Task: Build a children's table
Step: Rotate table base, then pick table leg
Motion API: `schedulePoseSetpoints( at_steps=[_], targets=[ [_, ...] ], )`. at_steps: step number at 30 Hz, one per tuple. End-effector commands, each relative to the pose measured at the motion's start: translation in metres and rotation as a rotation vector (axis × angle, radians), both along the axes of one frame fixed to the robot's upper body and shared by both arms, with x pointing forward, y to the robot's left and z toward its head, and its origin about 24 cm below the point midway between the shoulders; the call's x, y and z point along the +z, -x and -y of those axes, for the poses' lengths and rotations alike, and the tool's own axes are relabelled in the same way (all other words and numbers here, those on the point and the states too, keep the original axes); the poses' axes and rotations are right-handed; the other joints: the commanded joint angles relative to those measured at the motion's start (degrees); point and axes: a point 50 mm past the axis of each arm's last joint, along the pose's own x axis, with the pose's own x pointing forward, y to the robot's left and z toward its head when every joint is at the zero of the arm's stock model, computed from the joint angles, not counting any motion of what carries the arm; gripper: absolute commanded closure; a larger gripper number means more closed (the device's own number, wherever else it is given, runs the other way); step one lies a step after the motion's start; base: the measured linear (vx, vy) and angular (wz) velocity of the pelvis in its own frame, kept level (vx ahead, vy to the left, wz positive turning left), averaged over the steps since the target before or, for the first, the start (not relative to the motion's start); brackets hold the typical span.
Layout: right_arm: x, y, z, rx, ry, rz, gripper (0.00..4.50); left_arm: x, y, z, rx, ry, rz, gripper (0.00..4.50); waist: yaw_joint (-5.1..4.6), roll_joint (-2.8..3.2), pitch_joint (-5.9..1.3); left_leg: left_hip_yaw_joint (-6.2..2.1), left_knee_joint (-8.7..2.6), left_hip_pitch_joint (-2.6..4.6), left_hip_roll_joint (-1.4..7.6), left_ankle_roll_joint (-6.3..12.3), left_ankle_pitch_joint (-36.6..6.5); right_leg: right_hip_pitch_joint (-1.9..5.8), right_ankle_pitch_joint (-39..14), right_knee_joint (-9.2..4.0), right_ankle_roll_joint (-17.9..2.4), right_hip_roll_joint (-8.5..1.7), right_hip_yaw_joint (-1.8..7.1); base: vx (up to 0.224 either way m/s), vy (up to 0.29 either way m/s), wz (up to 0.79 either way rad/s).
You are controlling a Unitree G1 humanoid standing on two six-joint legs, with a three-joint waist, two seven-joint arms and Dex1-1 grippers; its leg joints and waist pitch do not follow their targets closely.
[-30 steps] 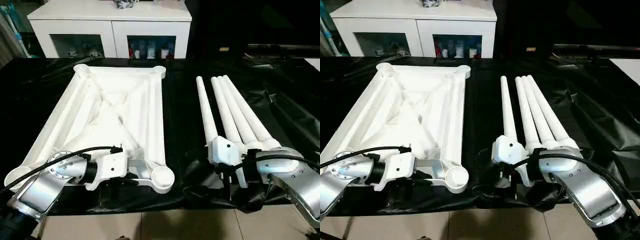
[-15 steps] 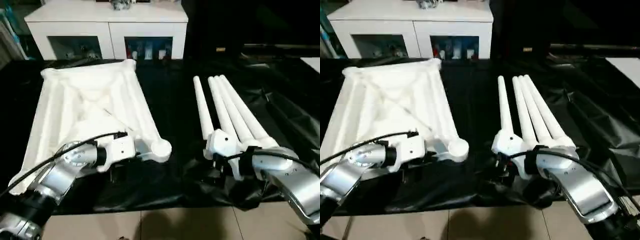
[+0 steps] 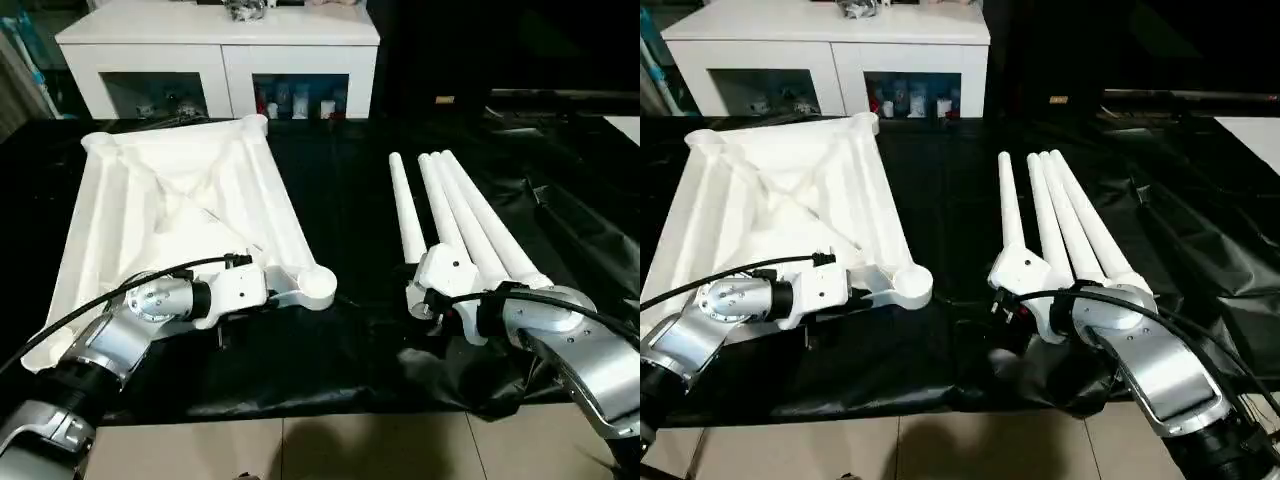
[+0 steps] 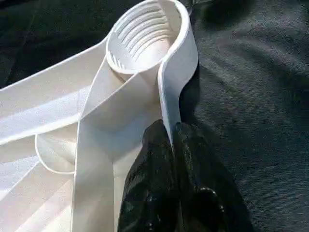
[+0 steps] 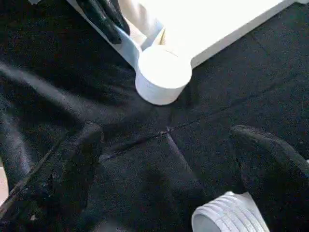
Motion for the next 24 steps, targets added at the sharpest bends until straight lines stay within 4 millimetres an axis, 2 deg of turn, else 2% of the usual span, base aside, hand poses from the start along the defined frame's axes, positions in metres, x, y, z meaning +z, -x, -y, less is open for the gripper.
schedulePoseSetpoints(
  at_steps=[1, 4, 6, 8, 10, 11, 13, 14, 15, 16, 17, 19, 20, 24],
  targets=[
    [0.004, -0.004, 0.002, -0.024, 0.001, 0.019, 0.0, 0.0, -0.003, -0.01, 0.03, -0.056, 0.023, 4.01, 0.04, 0.1, -2.82, -0.89, -5.32, 0.46, 2.81, -1.07, -10.8, 1.9, -4.2, -4.57, -12.1, -3.29, 2.09, 0.0, 0.0, 0.0],
    [0.005, -0.011, 0.005, -0.129, 0.008, 0.04, 0.0, 0.012, 0.002, -0.005, 0.022, 0.082, -0.039, 3.89, -0.04, -0.13, -2.98, -0.8, -5.2, 0.25, 2.71, -1.04, -7.9, 2.07, -0.7, -4.0, -13.1, -3.33, 1.97, 0.0, 0.0, 0.0],
    [0.005, -0.017, 0.01, -0.23, 0.036, 0.037, 0.0, 0.018, 0.006, -0.004, 0.001, 0.121, -0.054, 3.58, -0.07, -0.17, -2.89, -0.65, -5.15, 0.36, 2.64, -0.94, -7.2, 1.91, 0.2, -4.03, -13.6, -3.03, 1.93, 0.0, 0.0, 0.0],
    [0.005, -0.03, 0.015, -0.393, 0.034, -0.013, 0.0, 0.039, 0.006, -0.007, 0.028, 0.172, -0.034, 3.39, -0.25, 0.03, -3.03, -0.6, -5.11, 0.38, 2.42, -1.24, -6.5, 1.89, 0.6, -3.76, -13.9, -2.91, 1.86, 0.0, 0.0, 0.0],
    [0.005, -0.03, 0.015, -0.393, 0.034, -0.013, 0.0, 0.039, 0.006, -0.007, 0.028, 0.172, -0.034, 3.24, -0.26, -0.06, -2.92, -0.45, -5.06, 0.44, 2.41, -1.51, -6.6, 1.81, 0.0, -3.89, -14.2, -2.87, 1.88, 0.0, 0.0, 0.0],
    [0.006, -0.04, 0.017, -0.479, -0.004, -0.04, 0.0, 0.054, 0.003, -0.012, 0.06, 0.194, -0.002, 3.09, -0.25, -0.45, -2.88, -0.26, -5.02, 0.52, 2.44, -1.53, -6.8, 1.79, -0.3, -3.9, -13.9, -2.88, 1.96, 0.0, 0.0, 0.0],
    [0.006, -0.047, 0.019, -0.538, -0.024, -0.054, 0.0, 0.062, 0.001, -0.016, 0.075, 0.201, 0.022, 3.04, -0.26, -0.11, -2.93, -0.25, -5.01, 0.58, 2.36, -2.1, -6.5, 1.68, -1.1, -3.8, -13.8, -2.86, 1.88, 0.0, 0.0, 0.0],
    [0.005, -0.053, 0.02, -0.599, -0.035, -0.066, 0.0, 0.069, 0.001, -0.019, 0.087, 0.211, 0.042, 3.04, -0.44, -0.28, -2.89, -0.18, -5.07, 0.54, 2.32, -2.41, -6.1, 1.69, -0.8, -3.81, -13.7, -2.77, 1.9, 0.0, 0.0, 0.0],
    [0.005, -0.061, 0.022, -0.665, -0.054, -0.086, 0.0, 0.075, 0.002, -0.02, 0.095, 0.221, 0.054, 3.04, -0.42, -0.18, -2.96, -0.16, -5.03, 0.61, 2.29, -2.56, -5.8, 1.63, -0.4, -3.73, -13.8, -2.73, 1.87, 0.0, 0.0, 0.0],
    [0.005, -0.061, 0.022, -0.665, -0.054, -0.086, 0.0, 0.075, 0.002, -0.02, 0.095, 0.221, 0.054, 3.04, -0.55, -0.22, -3.0, -0.13, -4.99, 0.62, 2.26, -2.79, -5.4, 1.67, 0.1, -3.65, -13.9, -2.74, 1.88, 0.0, 0.0, 0.0],
    [0.005, -0.071, 0.02, -0.724, -0.048, -0.108, 0.0, 0.082, 0.006, -0.017, 0.099, 0.257, 0.033, 3.04, -0.54, -0.24, -3.02, -0.02, -5.0, 0.63, 2.25, -3.23, -4.9, 1.7, 0.8, -3.53, -13.8, -2.68, 1.85, 0.0, 0.0, 0.0],
    [0.005, -0.081, 0.014, -0.773, -0.048, -0.155, 0.0, 0.082, 0.013, -0.007, 0.081, 0.317, -0.014, 3.04, -0.78, -0.17, -3.11, 0.1, -4.87, 0.65, 2.13, -3.57, -4.2, 1.62, 1.9, -3.3, -14.3, -2.6, 1.85, 0.0, 0.0, 0.0],
    [0.005, -0.083, 0.013, -0.782, -0.047, -0.163, 0.0, 0.082, 0.015, -0.005, 0.077, 0.329, -0.024, 3.04, -0.81, -0.3, -3.06, 0.12, -4.93, 0.45, 2.06, -3.65, -3.6, 1.7, 2.3, -3.31, -14.6, -2.52, 1.81, 0.0, 0.0, 0.0],
    [0.005, -0.089, 0.009, -0.823, -0.058, -0.217, 0.0, 0.079, 0.02, 0.003, 0.057, 0.359, -0.065, 3.04, -0.57, -0.47, -3.37, 0.38, -4.68, 0.25, 1.92, -2.37, -0.2, 2.04, 7.3, -3.07, -14.0, -2.31, 1.88, 0.0, 0.0, 0.0]
  ],
)
